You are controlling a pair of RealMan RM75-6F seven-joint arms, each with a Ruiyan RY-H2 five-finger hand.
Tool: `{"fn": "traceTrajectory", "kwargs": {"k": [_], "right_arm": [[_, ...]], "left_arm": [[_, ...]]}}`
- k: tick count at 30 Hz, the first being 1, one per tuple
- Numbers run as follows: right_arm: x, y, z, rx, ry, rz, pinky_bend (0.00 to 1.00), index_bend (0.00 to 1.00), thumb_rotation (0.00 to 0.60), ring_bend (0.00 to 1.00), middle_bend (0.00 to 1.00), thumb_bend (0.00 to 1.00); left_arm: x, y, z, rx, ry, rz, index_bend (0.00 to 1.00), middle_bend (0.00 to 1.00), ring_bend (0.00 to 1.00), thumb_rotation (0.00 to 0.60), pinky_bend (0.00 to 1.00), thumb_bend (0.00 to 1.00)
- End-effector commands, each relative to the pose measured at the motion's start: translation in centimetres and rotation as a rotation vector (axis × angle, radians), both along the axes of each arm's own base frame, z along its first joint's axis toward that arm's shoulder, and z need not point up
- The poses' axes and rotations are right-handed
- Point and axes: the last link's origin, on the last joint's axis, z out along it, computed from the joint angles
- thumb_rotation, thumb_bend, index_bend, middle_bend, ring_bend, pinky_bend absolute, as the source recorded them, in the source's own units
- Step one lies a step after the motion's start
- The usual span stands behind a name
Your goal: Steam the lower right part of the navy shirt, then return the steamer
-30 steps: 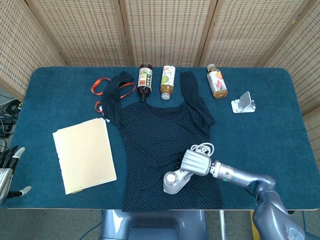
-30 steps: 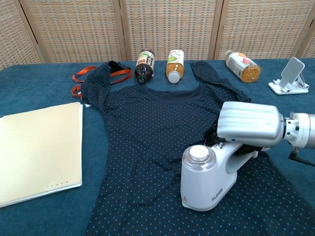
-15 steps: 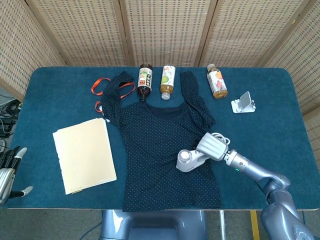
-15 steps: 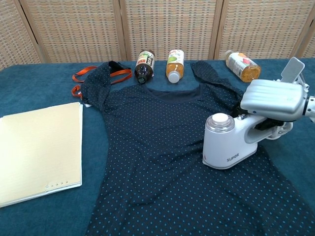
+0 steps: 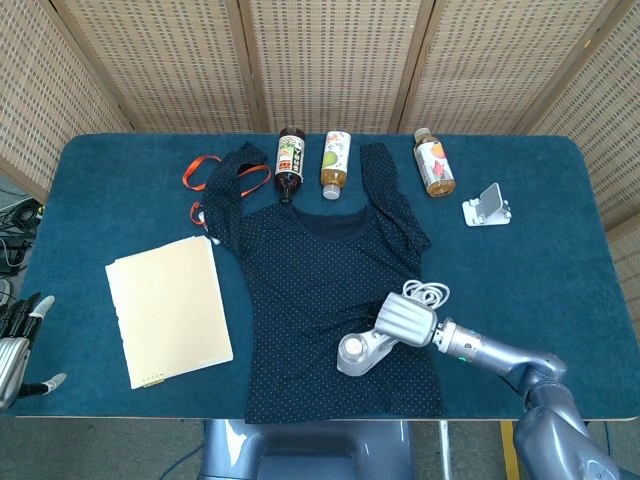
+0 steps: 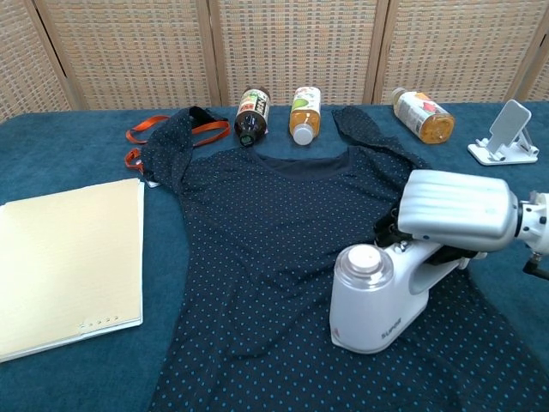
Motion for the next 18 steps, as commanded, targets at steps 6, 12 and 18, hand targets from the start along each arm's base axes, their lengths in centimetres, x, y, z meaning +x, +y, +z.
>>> {"fn": "traceTrajectory", "kwargs": {"k": [6, 12, 18], "right_arm": [[1.4, 2.8, -1.5, 0.109, -0.057, 0.105, 0.90, 0.84, 0.600, 0.78, 0.68, 1.00], [1.2, 3.3, -1.6, 0.117, -0.053, 0.125, 0.90, 0.84, 0.600, 0.78, 0.68, 1.00], [0.1, 2.1, 0.0, 0.053, -0.047, 0.066, 0.90, 0.84, 0.600, 0.78, 0.68, 1.00]], "left_arm": [[0.0, 0.0, 0.0, 0.000, 0.000, -0.001, 0.00, 0.00, 0.00, 0.600, 0.00, 0.00], [0.0, -0.1, 0.0, -0.002, 0.002, 0.000, 0.00, 0.00, 0.00, 0.600, 0.00, 0.00], [0.1, -0.1, -0.4, -0.011, 0.009, -0.003, 0.00, 0.00, 0.00, 0.600, 0.00, 0.00]]}}
